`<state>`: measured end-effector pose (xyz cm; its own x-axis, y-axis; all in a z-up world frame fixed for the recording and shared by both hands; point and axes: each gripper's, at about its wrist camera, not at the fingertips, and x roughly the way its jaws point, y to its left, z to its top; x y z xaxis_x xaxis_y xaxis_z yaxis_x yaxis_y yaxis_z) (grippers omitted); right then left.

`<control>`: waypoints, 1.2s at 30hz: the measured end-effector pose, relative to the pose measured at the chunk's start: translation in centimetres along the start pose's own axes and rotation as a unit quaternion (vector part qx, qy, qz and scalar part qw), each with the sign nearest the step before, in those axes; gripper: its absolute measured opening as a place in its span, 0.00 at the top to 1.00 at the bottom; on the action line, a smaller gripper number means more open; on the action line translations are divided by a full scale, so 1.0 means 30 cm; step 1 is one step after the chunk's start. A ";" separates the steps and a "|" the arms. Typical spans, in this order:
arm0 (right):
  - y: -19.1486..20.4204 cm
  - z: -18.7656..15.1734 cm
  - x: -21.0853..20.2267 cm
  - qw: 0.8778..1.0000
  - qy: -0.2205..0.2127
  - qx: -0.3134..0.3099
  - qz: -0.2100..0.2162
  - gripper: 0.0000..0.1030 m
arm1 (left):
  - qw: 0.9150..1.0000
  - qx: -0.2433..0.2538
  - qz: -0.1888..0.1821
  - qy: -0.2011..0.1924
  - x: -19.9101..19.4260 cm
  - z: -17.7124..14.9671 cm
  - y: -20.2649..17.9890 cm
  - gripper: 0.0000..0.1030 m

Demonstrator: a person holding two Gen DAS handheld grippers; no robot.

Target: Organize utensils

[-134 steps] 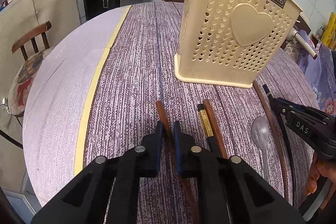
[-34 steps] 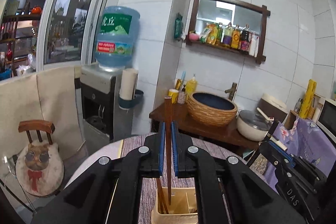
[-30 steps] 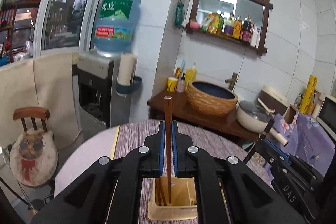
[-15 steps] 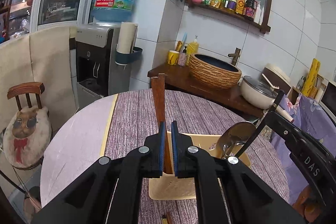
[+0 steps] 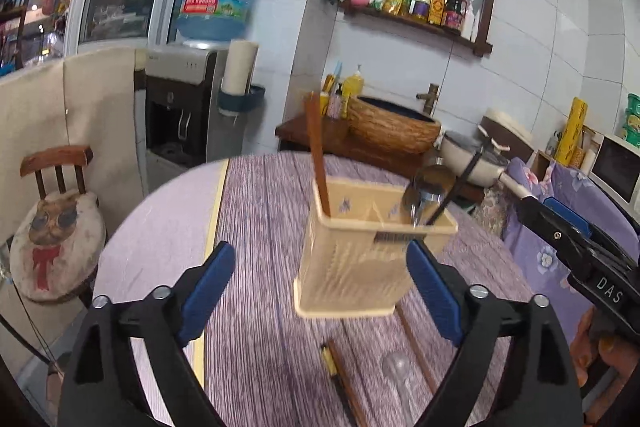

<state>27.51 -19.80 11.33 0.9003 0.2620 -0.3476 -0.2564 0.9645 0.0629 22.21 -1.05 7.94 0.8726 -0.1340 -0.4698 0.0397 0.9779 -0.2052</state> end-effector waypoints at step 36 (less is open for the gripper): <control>0.011 -0.561 0.120 0.966 0.255 -0.002 -0.041 0.73 | 0.983 0.028 0.002 0.180 0.108 -0.408 -0.024 0.49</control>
<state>24.75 -19.07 -5.64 0.6277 0.1344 -0.7668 -0.1949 0.9808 0.0124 19.05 -4.16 -3.94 0.6445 -0.1682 -0.7459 0.0718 0.9845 -0.1600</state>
